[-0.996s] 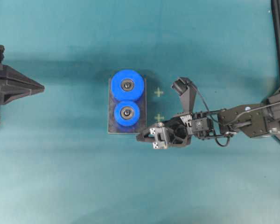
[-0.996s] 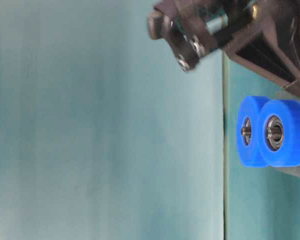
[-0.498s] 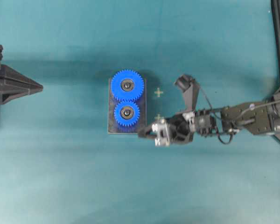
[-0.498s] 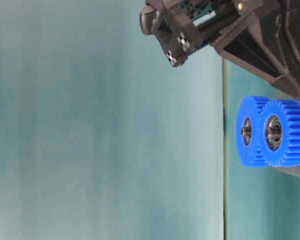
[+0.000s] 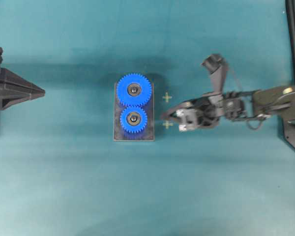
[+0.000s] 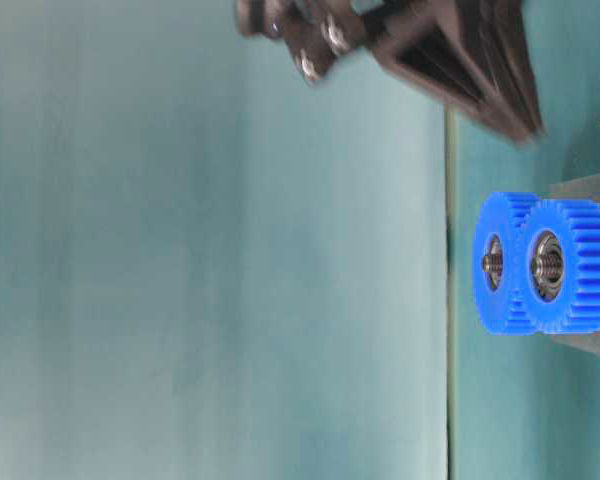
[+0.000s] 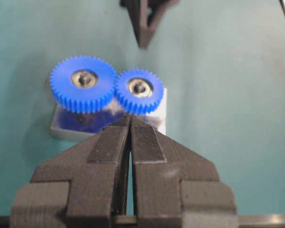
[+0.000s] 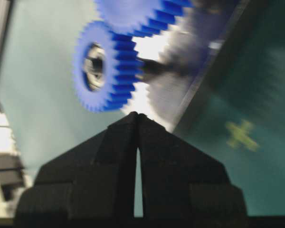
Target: Fit the small gear onto the shaft.
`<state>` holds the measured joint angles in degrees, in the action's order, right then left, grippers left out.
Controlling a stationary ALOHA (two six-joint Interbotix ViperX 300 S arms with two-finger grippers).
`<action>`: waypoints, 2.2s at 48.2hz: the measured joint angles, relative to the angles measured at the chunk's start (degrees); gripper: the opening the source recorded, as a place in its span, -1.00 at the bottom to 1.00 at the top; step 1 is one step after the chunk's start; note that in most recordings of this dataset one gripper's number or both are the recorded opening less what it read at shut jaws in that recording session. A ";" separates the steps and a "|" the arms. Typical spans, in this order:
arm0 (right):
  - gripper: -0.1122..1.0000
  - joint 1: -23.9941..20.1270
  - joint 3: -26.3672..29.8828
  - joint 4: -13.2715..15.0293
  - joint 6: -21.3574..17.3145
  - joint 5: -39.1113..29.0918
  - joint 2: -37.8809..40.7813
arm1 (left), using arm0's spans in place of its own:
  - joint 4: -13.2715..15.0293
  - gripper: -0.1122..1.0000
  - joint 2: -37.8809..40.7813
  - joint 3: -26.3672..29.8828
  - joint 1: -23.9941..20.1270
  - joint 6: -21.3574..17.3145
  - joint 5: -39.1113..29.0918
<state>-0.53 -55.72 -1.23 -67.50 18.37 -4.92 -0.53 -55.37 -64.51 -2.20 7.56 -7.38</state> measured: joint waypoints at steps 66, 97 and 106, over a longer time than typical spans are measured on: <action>-0.70 -5.89 3.52 0.26 -1.85 -7.65 -0.79 | 0.00 -0.80 -1.05 0.00 0.09 0.09 0.00; 0.47 -1.76 -0.18 2.55 22.59 -9.93 -5.62 | 0.00 -0.80 -1.14 0.00 0.09 0.09 0.00; 0.46 -1.67 -0.35 3.43 27.69 -11.34 -5.62 | 0.00 -0.80 -1.14 0.00 0.35 -0.35 0.09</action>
<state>-2.20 -56.07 2.20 -39.81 7.03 -10.55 -0.53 -56.51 -64.51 -1.85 7.21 -7.29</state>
